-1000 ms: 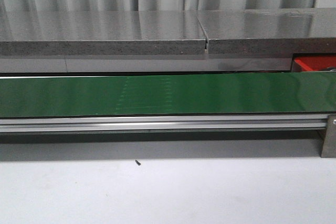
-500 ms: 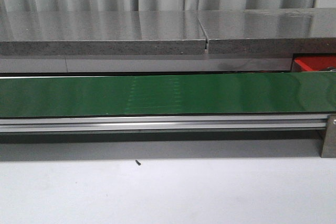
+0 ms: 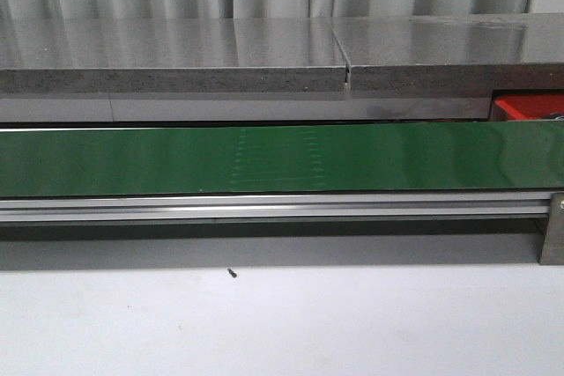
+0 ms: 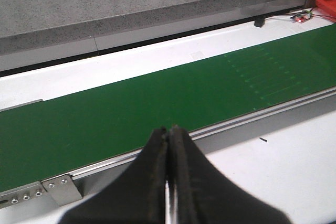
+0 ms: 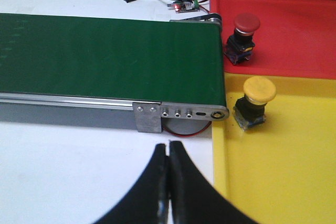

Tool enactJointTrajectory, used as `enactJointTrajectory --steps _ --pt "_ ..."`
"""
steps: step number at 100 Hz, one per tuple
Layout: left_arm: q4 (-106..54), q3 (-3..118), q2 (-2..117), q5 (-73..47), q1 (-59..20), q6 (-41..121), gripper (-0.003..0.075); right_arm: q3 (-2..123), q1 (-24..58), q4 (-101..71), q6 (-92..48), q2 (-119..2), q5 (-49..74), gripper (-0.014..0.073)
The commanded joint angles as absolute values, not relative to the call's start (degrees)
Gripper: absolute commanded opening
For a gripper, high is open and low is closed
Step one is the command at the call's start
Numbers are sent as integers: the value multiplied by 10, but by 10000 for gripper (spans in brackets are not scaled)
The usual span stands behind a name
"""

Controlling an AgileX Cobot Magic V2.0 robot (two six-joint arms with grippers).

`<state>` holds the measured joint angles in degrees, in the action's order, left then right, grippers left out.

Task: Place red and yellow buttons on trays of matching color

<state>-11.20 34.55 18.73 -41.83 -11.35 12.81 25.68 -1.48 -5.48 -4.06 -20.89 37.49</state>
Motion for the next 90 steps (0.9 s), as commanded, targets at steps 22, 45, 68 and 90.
enactJointTrajectory --steps 22,45,68,90 --pt "-126 359 192 -377 -118 124 -19 270 -14 -52 -41 -212 338 -114" --pt "-123 356 192 -357 -118 124 -19 270 -14 -52 -41 -212 338 -114" --pt "-104 350 198 -338 -115 110 -19 270 -14 -52 -41 -212 338 -114" --pt "-22 351 254 -317 -105 -30 -19 270 -14 -52 -41 -212 338 -114"
